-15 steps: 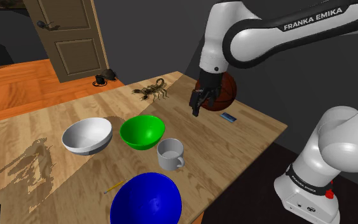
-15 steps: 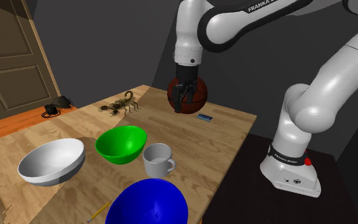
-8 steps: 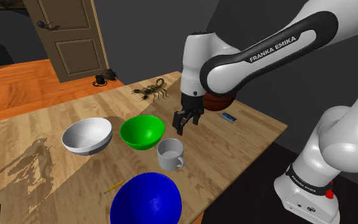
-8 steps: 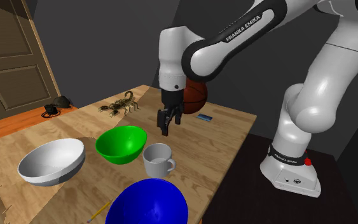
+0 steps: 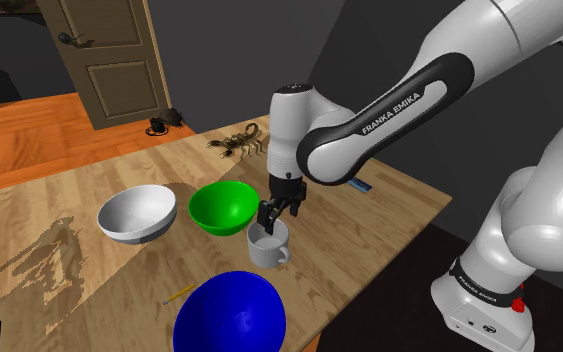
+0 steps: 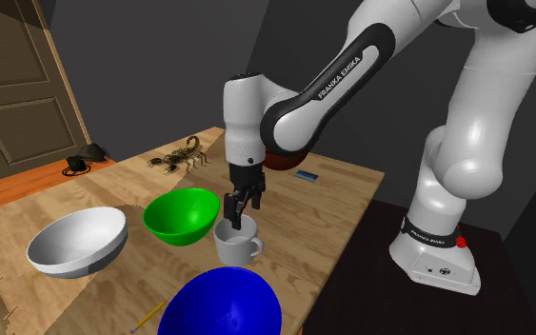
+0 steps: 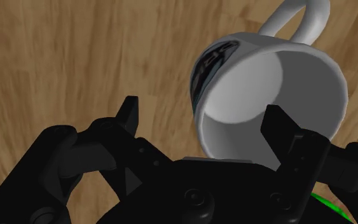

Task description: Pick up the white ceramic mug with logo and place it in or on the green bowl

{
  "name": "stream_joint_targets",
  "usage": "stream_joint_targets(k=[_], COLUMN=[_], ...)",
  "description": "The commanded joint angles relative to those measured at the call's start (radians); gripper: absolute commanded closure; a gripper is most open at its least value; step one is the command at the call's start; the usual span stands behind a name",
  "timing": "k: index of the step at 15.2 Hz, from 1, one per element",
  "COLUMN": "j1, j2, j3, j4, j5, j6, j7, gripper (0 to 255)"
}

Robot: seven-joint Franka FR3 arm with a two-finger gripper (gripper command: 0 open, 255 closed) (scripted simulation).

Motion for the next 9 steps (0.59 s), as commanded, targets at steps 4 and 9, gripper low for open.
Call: stream_joint_targets(k=[4, 9], j1=[0.0, 0.0], j2=[0.053, 0.053], j3=[0.001, 0.001], j4=[-0.015, -0.015], j5=[-0.026, -0.026], j6=[0.065, 0.065], j7=[0.017, 0.017], gripper=[0, 0])
